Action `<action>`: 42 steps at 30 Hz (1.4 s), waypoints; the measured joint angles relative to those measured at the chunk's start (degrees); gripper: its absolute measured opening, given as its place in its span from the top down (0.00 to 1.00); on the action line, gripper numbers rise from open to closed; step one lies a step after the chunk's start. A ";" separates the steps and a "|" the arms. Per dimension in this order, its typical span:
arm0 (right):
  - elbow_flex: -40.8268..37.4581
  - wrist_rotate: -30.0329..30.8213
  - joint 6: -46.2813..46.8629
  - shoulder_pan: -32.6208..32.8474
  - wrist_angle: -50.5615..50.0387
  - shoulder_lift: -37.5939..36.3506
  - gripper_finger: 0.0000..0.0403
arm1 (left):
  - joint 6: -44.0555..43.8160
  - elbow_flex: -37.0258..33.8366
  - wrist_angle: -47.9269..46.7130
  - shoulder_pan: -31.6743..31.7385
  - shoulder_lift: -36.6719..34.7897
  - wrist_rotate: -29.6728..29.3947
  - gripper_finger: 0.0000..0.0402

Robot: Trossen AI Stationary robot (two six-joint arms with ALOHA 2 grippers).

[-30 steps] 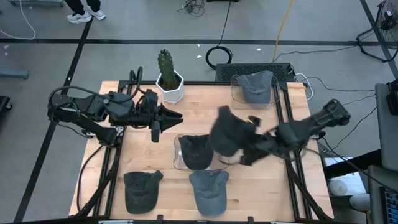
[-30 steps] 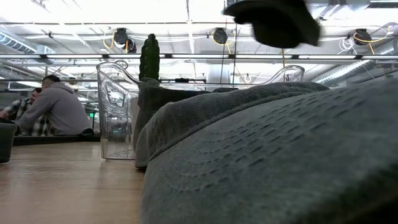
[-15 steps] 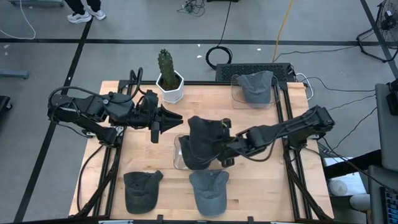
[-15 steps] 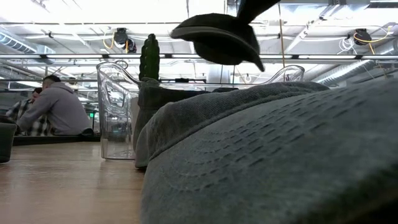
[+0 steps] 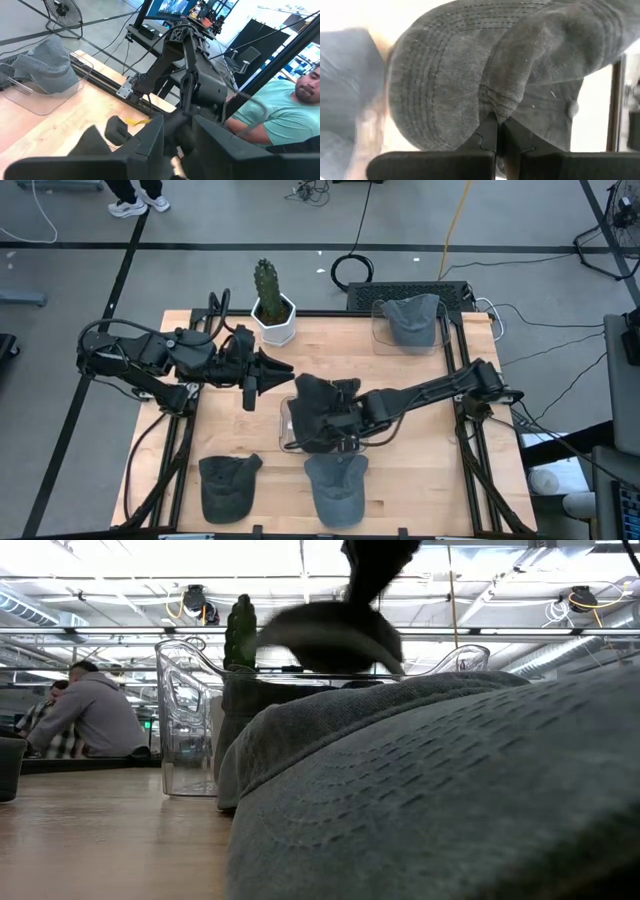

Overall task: Pick & Place hat
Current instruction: Put the right black cap into the bottom transparent bin

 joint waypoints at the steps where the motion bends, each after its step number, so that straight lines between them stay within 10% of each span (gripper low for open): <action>1: 0.32 -0.02 0.67 -0.07 -1.24 0.47 1.00 | 0.01 0.00 -0.06 0.00 0.00 0.01 0.72; 31: 0.72 7.44 -0.50 4.14 6.00 3.93 1.00 | 2.67 0.00 -6.04 0.02 0.00 1.42 0.72; 42: 0.72 3.99 0.12 4.23 6.59 3.52 0.78 | 1.22 0.00 -6.03 0.02 0.00 1.51 0.72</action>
